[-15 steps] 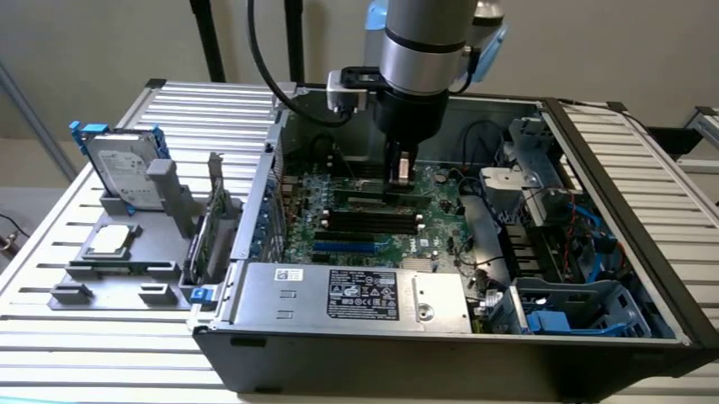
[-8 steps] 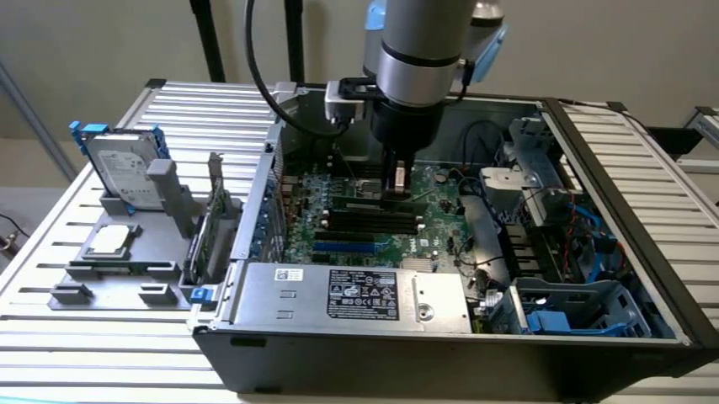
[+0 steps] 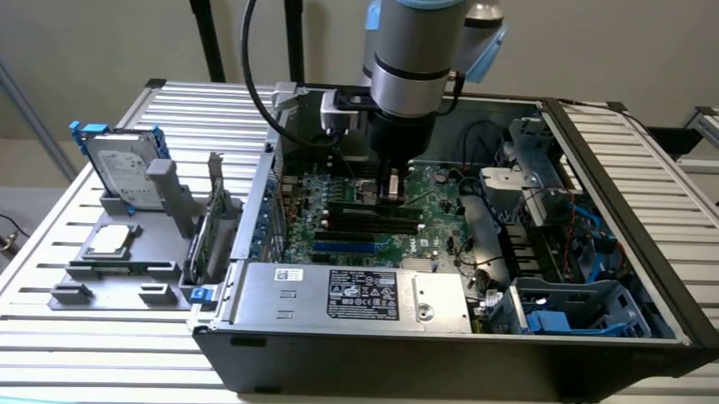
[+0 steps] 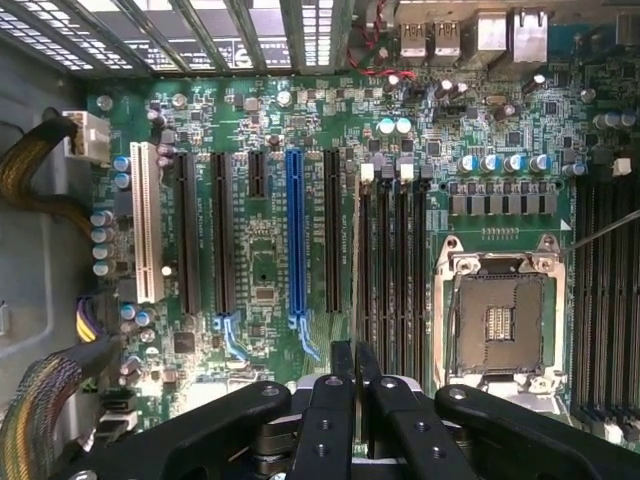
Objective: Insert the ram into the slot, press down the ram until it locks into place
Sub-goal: 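Insert the ram into the slot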
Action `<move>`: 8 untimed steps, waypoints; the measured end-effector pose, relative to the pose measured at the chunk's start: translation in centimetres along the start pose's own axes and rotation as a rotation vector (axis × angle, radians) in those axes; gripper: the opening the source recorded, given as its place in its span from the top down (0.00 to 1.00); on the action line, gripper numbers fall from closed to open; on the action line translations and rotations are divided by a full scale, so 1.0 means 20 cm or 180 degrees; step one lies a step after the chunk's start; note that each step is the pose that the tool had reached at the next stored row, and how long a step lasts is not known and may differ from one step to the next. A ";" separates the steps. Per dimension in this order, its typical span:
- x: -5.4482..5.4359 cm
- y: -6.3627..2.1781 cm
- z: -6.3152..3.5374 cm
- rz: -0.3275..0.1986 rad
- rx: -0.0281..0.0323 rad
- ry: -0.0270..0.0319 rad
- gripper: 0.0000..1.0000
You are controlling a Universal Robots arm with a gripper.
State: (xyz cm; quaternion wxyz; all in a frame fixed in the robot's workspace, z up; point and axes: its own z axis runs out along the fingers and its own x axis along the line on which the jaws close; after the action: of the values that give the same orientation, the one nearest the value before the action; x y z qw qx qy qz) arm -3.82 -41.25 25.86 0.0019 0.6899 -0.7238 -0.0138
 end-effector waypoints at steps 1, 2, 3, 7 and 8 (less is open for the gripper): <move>-0.01 0.000 0.008 0.0000 0.0003 -0.0001 0.87; -0.02 0.001 0.016 0.0000 0.0005 -0.0001 0.87; -0.03 0.001 0.022 0.0000 0.0008 -0.0001 0.87; -0.05 0.002 0.044 -0.0002 0.0015 0.0022 0.87; -0.05 0.001 0.049 -0.0004 0.0016 0.0038 0.87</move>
State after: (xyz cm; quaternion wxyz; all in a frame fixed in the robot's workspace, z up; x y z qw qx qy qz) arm -3.82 -40.29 24.91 0.0044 0.6904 -0.7234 -0.0078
